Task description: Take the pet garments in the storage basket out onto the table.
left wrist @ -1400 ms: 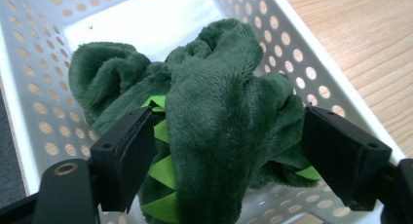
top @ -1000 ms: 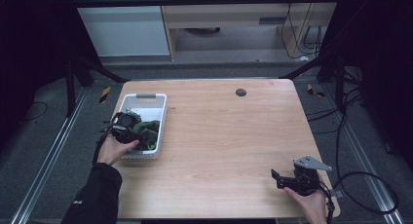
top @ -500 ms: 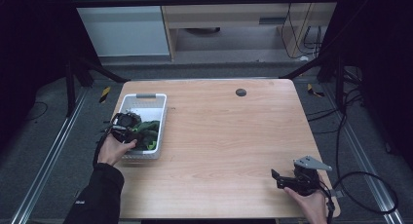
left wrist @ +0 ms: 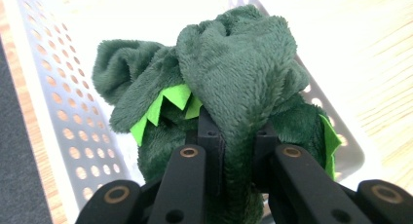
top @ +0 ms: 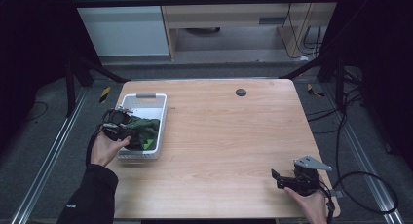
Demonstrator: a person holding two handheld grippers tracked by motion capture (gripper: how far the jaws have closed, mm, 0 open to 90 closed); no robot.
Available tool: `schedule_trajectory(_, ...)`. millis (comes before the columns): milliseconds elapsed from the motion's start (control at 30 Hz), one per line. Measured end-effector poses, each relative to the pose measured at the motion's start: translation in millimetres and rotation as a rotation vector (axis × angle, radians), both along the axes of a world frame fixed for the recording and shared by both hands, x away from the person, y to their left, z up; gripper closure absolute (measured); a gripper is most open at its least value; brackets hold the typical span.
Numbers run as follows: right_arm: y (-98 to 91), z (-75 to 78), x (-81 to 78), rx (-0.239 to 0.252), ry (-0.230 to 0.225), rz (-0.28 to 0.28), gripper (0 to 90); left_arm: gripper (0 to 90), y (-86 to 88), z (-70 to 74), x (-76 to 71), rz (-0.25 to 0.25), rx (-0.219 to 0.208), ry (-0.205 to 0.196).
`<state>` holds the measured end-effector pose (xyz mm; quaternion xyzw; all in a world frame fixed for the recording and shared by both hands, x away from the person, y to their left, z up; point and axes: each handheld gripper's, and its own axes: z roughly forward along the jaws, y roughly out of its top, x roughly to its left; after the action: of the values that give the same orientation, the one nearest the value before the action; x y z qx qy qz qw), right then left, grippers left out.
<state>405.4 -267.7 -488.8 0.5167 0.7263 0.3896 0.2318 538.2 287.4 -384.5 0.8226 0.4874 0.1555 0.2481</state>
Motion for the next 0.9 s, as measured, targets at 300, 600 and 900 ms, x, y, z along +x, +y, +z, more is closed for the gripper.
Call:
schedule_trajectory(300, 0.1, 0.1, -0.1, 0.001, 0.001, -0.001, 6.9, 81.2, 2.3, 26.8, -7.1, -0.004, -0.015, -0.050)
schedule_trajectory(600, 0.3, 0.2, -0.1, 0.000, -0.002, 0.001, 6.9, 81.3, 2.9, 44.1, -11.5, -0.006, -0.026, -0.081)
schedule_trajectory(900, 0.5, 0.7, -0.5, 0.006, 0.002, 0.001, 6.9, 81.4, 5.1, 60.6, -15.3, -0.011, -0.027, -0.109)
